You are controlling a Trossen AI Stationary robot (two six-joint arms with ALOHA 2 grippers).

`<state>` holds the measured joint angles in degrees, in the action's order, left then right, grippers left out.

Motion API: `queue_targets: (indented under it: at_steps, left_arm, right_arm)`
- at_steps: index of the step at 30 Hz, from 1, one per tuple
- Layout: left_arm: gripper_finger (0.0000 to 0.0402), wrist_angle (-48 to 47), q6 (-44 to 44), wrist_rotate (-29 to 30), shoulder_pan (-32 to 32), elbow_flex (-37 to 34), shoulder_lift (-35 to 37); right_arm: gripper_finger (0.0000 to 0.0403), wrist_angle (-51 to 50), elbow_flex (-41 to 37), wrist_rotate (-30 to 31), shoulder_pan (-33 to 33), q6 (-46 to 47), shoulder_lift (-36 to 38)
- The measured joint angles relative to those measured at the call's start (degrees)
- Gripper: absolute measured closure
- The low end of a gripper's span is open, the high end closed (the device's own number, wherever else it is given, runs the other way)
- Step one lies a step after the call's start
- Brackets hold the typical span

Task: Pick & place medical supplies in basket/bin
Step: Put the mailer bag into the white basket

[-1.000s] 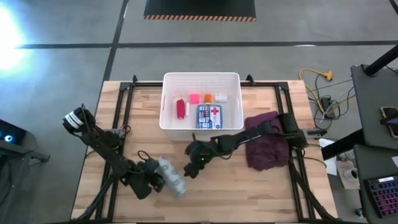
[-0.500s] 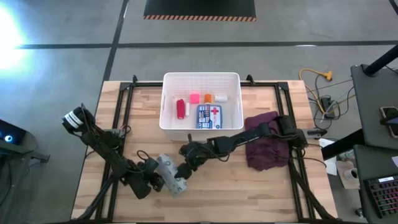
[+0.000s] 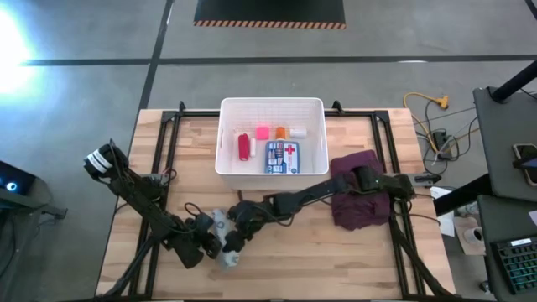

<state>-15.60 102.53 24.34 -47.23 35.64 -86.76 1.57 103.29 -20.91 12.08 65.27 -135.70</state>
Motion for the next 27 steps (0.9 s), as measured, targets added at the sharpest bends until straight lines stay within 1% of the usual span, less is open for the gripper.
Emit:
queue_targets:
  at_steps: [1,3,6,10,15,18,19,21,24,27]
  left_arm:
    - [0.0401,-0.1,-0.4,0.6,-0.2,0.2,0.1]
    - [0.0401,-1.2,-2.1,4.3,-1.1,0.7,0.2]
    - [0.0401,-1.2,-2.7,8.0,-2.0,1.7,1.1]
    - [0.0401,-1.0,-2.8,8.7,-2.0,1.8,1.2]
    - [0.0401,-1.4,-3.1,8.8,-2.2,2.0,1.3]
    - [0.0401,-3.7,-4.5,9.3,-3.2,3.7,1.7]
    - [0.0401,-5.6,-4.5,10.1,-3.7,4.8,2.1]
    - [0.0401,-12.4,-4.3,12.1,-4.8,7.5,3.1]
    - [0.0401,-25.0,-1.6,14.3,-6.8,12.7,4.5]
    - [0.0401,-39.0,3.2,15.3,-9.6,18.4,4.9]
  right_arm:
    - [0.0123,-2.7,1.5,1.1,-0.1,-0.1,-0.2]
    - [0.0141,-10.4,4.1,4.1,-0.1,-1.5,-0.3]
    - [0.0174,-18.0,6.7,5.2,-0.1,-3.5,-0.4]
    - [0.0200,-18.5,7.2,5.3,0.0,-2.2,-0.7]
    - [0.0199,-16.8,7.1,6.7,0.0,-1.1,-0.8]
    - [0.0208,-16.9,7.0,7.2,0.1,-2.8,-0.3]
    - [0.0213,-17.4,6.9,7.7,0.2,-3.7,0.1]
    - [0.0226,-19.0,6.9,10.0,0.5,-5.1,1.2]
    - [0.0245,-22.7,6.8,12.9,0.7,-6.1,3.1]
    - [0.0253,-25.0,6.8,13.4,0.8,-7.9,5.3]
